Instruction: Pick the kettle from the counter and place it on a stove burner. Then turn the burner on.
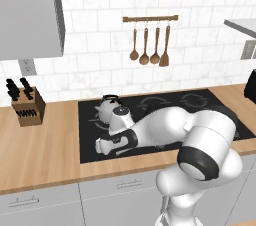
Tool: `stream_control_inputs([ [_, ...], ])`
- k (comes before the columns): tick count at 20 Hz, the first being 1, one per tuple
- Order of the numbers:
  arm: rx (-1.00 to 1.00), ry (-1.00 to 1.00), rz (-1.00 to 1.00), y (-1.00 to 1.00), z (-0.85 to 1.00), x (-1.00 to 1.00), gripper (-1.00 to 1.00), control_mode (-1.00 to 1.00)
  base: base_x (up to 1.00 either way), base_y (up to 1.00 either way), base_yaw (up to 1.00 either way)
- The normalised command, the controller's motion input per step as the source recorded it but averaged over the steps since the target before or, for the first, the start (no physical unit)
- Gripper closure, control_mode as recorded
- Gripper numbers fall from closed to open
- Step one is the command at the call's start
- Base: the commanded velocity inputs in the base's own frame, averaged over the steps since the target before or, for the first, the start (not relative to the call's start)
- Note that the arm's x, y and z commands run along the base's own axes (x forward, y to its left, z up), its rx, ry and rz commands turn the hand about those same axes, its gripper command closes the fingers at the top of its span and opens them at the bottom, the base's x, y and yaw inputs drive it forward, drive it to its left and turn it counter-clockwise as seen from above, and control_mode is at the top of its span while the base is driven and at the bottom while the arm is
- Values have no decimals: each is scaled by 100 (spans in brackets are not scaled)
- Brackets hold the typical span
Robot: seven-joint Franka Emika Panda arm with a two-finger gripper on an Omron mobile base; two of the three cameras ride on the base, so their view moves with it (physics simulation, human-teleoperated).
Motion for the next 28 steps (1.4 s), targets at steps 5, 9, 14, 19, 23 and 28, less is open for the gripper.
stream_control_inputs([
  [5, 0, -5, 7, 0, 0, -9, 100, -100, 0, 0, 0],
  [9, -3, -14, 55, 0, 0, -28, 100, -100, 0, 0, 0],
  [14, -10, -11, 75, 0, 0, -25, 100, -100, 0, 0, 0],
  [19, -14, 0, 81, 2, -2, -2, 100, -100, 0, 0, 0],
  [23, -15, 0, 83, 3, -7, -1, 100, -100, 0, 0, 0],
  [28, -11, -5, 50, 10, -2, -22, 100, -100, 0, 0, 0],
])
